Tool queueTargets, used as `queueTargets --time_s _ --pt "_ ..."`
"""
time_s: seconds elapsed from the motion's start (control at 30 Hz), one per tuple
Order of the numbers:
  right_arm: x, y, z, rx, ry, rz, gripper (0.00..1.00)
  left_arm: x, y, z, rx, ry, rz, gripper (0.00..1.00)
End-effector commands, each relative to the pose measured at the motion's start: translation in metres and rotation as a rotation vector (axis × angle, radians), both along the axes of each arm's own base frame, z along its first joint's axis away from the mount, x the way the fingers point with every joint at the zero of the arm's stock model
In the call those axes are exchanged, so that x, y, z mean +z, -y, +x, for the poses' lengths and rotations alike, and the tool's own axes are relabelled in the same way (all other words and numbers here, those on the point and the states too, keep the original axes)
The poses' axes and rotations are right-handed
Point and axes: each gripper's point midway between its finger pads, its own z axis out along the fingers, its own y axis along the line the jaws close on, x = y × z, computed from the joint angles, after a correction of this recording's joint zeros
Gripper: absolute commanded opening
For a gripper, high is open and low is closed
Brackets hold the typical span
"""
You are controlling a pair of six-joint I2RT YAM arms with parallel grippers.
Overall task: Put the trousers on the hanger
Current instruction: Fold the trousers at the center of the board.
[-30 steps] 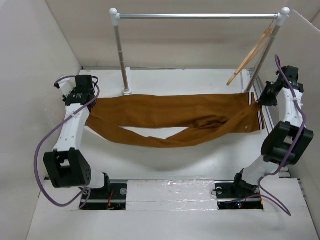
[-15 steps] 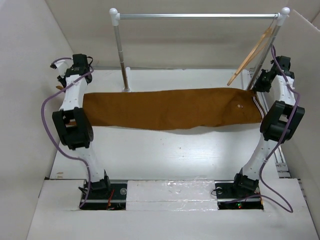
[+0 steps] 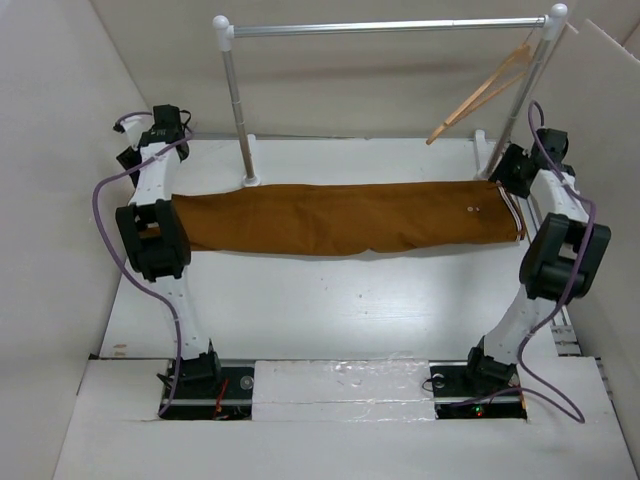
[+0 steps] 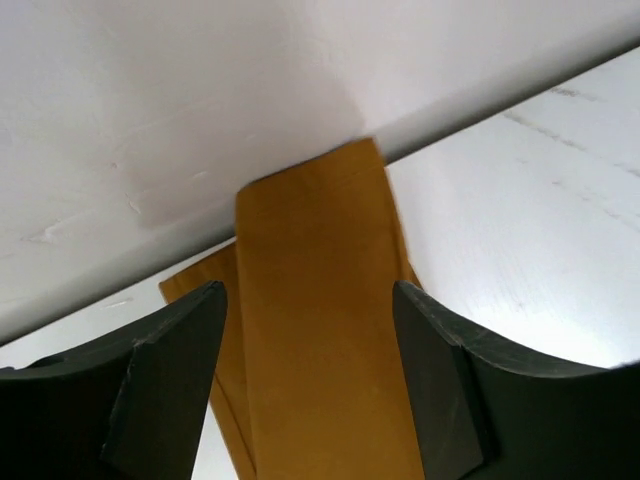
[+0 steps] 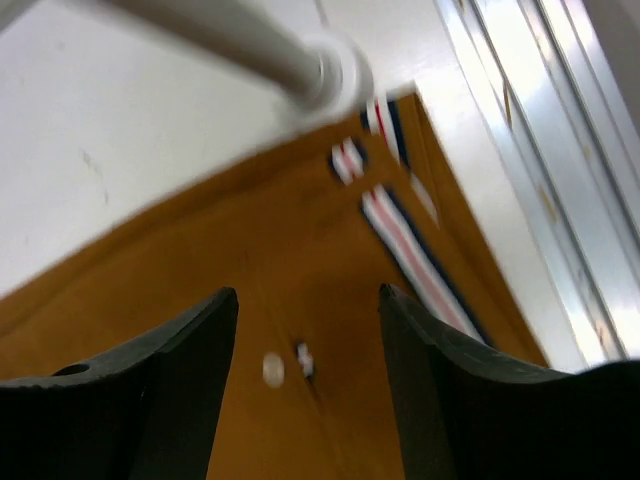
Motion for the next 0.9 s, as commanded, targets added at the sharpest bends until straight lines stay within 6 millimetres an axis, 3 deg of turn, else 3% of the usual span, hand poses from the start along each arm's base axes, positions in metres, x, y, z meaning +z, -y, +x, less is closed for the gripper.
queueTargets --time_s 0.0,0.07,0.1,0.13,0.27,0.33,0.37,0.43,0.47,0.53,0.67,0.73,0.87 --pt "0.059 -0.005 -0.022 -0.002 0.196 -0.079 0.63 0.059 0.020 -0.012 -0.052 0.137 -0.010 0.63" --pt "0.055 -0.007 -0.040 -0.014 0.198 -0.071 0.59 0.051 0.051 -0.013 -0.123 0.140 -0.043 0.61" --pt "0.063 -0.010 -0.051 -0.013 0.212 -0.080 0.56 0.035 0.066 -0.021 -0.160 0.134 -0.081 0.61" --pt "0.046 -0.008 -0.066 -0.024 0.167 -0.079 0.55 0.027 0.079 -0.024 -0.182 0.147 -0.123 0.60" --pt "0.047 -0.022 -0.090 0.012 0.200 -0.056 0.54 -0.030 0.123 -0.052 -0.278 0.106 -0.347 0.57" --pt "0.042 -0.039 -0.096 0.063 0.202 -0.021 0.57 -0.046 0.130 -0.064 -0.279 0.083 -0.389 0.56" --pt "0.021 -0.058 -0.107 0.105 0.161 0.035 0.61 -0.058 0.130 -0.073 -0.262 0.069 -0.420 0.57" --pt "0.017 -0.073 -0.108 0.152 0.168 0.069 0.65 -0.071 0.128 -0.080 -0.243 0.064 -0.478 0.57" --pt "0.000 -0.086 -0.120 0.178 0.130 0.102 0.66 -0.077 0.128 -0.084 -0.236 0.061 -0.512 0.57" --pt "-0.013 -0.098 -0.132 0.194 0.110 0.138 0.68 -0.093 0.132 -0.091 -0.233 0.031 -0.556 0.58" --pt "-0.044 -0.108 -0.148 0.164 0.072 0.203 0.69 -0.105 0.138 -0.091 -0.258 0.014 -0.585 0.59" --pt "-0.047 -0.112 -0.141 0.165 0.089 0.240 0.69 -0.112 0.139 -0.087 -0.260 0.009 -0.594 0.59" --pt "-0.052 -0.100 -0.122 0.097 0.110 0.243 0.70 -0.127 0.138 -0.077 -0.247 -0.021 -0.603 0.59"
